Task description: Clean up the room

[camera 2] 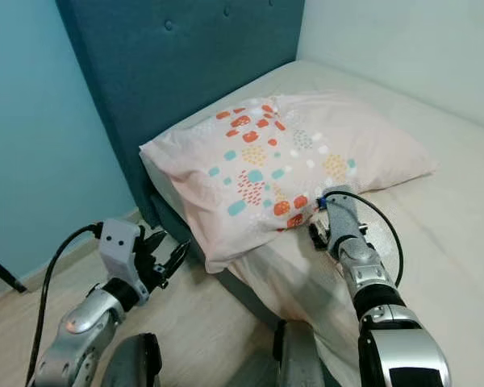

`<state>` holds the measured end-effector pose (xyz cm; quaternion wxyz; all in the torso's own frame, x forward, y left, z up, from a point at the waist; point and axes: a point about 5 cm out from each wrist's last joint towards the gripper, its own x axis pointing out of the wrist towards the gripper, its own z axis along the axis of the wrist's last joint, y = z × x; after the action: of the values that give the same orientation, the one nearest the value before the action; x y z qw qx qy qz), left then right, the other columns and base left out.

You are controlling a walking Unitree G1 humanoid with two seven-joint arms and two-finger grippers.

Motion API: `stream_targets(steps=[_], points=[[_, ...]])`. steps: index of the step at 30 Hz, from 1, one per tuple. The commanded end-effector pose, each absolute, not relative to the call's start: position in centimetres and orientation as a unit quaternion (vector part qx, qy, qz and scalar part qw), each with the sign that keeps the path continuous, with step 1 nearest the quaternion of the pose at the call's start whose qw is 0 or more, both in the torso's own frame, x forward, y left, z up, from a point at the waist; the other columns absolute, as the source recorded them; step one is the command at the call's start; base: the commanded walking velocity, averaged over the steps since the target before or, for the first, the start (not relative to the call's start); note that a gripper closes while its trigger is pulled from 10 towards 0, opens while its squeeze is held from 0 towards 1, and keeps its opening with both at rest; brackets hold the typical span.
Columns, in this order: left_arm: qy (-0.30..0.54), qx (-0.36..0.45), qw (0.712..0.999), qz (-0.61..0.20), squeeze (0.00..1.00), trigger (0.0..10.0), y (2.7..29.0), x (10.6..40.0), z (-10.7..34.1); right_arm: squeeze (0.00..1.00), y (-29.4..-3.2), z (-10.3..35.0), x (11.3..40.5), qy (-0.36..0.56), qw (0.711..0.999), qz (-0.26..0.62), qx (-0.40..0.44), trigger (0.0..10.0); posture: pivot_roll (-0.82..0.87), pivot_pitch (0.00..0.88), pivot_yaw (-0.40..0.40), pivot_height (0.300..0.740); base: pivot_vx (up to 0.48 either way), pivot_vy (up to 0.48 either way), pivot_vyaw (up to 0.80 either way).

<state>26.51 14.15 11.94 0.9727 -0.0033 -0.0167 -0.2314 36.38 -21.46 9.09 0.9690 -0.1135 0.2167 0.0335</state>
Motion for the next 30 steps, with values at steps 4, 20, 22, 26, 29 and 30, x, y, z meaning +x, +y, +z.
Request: stream_targets(steps=[4,20,22,26,29,30], points=[[-0.004,0.002,0.968,-0.251,0.00,10.0,13.8,26.1,11.6,1.00,-22.0,7.9,35.6,0.269,0.952,0.049,-0.138,10.0,0.02,0.167,-0.100,0.545,0.000,0.000,0.00],[0.008,-0.004,0.964,-0.266,0.00,10.0,13.5,25.9,11.6,1.00,-24.7,7.4,34.7,0.306,0.925,0.005,-0.226,10.0,0.03,0.175,-0.089,0.545,0.000,0.000,0.00],[0.010,-0.005,0.963,-0.270,0.00,10.0,13.3,25.8,11.5,1.00,-24.9,7.3,34.6,0.308,0.925,0.000,-0.222,10.0,0.03,0.180,-0.084,0.545,0.000,0.000,0.00],[0.011,-0.005,0.962,-0.273,0.00,10.0,13.1,25.8,11.5,1.00,-25.1,7.3,34.6,0.301,0.930,-0.006,-0.211,10.0,0.03,0.183,-0.081,0.545,0.000,0.000,0.00],[0.011,0.000,0.960,-0.279,0.00,10.0,13.0,25.8,11.6,1.00,-25.2,7.5,34.7,0.285,0.939,-0.018,-0.193,10.0,0.03,0.189,-0.075,0.545,0.000,0.000,0.00],[0.012,0.001,0.960,-0.280,0.00,10.0,13.0,25.8,11.6,1.00,-25.2,7.6,34.7,0.283,0.940,-0.020,-0.191,10.0,0.03,0.189,-0.075,0.545,0.000,0.000,0.00]])
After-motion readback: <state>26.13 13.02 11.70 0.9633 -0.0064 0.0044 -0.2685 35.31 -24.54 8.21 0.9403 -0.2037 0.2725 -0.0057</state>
